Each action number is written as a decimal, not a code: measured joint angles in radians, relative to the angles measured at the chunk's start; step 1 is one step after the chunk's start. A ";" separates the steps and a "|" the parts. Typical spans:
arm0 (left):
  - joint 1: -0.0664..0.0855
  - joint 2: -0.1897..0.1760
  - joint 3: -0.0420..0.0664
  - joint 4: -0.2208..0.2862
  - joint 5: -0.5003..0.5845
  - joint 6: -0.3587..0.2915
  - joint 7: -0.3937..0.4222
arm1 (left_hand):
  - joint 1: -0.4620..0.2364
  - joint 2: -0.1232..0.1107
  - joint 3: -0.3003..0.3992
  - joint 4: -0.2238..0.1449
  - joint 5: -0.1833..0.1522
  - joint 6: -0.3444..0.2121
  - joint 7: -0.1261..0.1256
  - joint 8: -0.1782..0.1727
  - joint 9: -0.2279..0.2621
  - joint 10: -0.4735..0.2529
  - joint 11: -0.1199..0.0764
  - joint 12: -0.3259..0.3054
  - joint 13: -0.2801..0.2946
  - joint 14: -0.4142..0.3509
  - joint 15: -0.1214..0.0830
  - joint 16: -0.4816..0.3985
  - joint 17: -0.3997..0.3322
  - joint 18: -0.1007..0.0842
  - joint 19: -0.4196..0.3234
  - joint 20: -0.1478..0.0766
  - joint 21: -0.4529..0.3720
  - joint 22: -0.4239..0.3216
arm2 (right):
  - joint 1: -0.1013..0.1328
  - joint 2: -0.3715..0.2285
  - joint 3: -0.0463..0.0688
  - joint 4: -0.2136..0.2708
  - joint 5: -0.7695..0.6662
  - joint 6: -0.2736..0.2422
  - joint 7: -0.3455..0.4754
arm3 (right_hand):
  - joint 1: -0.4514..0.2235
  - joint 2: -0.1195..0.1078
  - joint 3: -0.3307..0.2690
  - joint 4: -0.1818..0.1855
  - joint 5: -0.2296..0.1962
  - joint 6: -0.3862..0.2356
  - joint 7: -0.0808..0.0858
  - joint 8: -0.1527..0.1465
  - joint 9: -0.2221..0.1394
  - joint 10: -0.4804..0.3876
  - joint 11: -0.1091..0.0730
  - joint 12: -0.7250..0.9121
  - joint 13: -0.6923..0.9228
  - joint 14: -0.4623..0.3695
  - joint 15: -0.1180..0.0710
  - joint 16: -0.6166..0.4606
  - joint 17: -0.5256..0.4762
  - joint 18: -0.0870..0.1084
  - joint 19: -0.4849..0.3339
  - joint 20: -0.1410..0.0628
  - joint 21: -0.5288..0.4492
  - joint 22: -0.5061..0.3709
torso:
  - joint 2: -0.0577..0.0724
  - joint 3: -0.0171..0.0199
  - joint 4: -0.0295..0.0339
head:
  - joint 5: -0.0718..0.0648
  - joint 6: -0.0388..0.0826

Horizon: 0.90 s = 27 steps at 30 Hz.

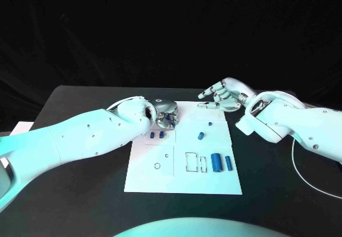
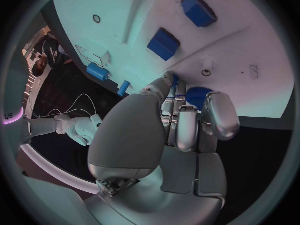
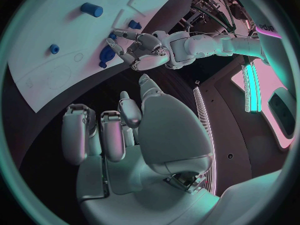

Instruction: Assemble the parts on the task board

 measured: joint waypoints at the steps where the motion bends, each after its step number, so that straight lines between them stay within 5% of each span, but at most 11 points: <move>1: 0.000 0.001 0.001 0.000 -0.002 0.004 -0.003 | -0.004 -0.004 0.002 -0.002 0.000 0.000 0.000 0.000 0.000 0.001 -0.001 -0.001 0.000 0.000 0.000 0.000 -0.001 0.000 0.000 0.000 0.000 0.000 | 0.000 0.000 0.000 0.000 0.000 0.000 0.000 | 0.000 0.000 0.000 0.000 0.000 0.000 0.000 0.000 0.000 0.000 0.000 0.000 0.000 0.000 0.000 0.000 0.000 0.000 0.000 0.000 0.000 0.000 | 0.000 0.0000 0.0000 | 0.000 0.000; 14: 0.002 0.005 0.003 0.000 -0.008 0.019 -0.019 | -0.018 -0.018 0.039 -0.011 0.000 0.000 0.000 -0.019 -0.008 0.009 -0.001 -0.024 -0.002 0.000 0.000 0.000 -0.009 0.000 0.000 0.000 0.002 0.003 | 0.000 0.001 0.000 0.000 0.000 0.000 0.000 | 0.000 0.000 0.000 0.000 0.000 0.000 0.000 0.000 0.000 0.000 0.000 0.000 0.000 0.000 0.000 0.000 0.000 0.000 0.000 0.000 0.000 0.000 | -0.001 0.0000 0.0006 | 0.000 -0.002; 27: -0.001 0.006 0.002 0.000 -0.010 0.010 -0.017 | 0.001 0.001 0.160 -0.093 -0.002 0.083 -0.003 -0.021 -0.001 0.117 -0.007 -0.020 0.012 -0.003 -0.011 0.019 0.005 0.000 0.004 -0.004 0.039 0.040 | 0.000 0.002 0.000 0.000 0.000 0.000 0.001 | 0.000 0.000 0.000 0.000 0.004 0.000 0.000 0.000 0.000 0.000 0.000 0.000 0.000 0.000 0.000 0.000 0.000 0.000 0.000 0.000 0.000 0.000 | -0.001 0.0000 0.0003 | 0.001 -0.003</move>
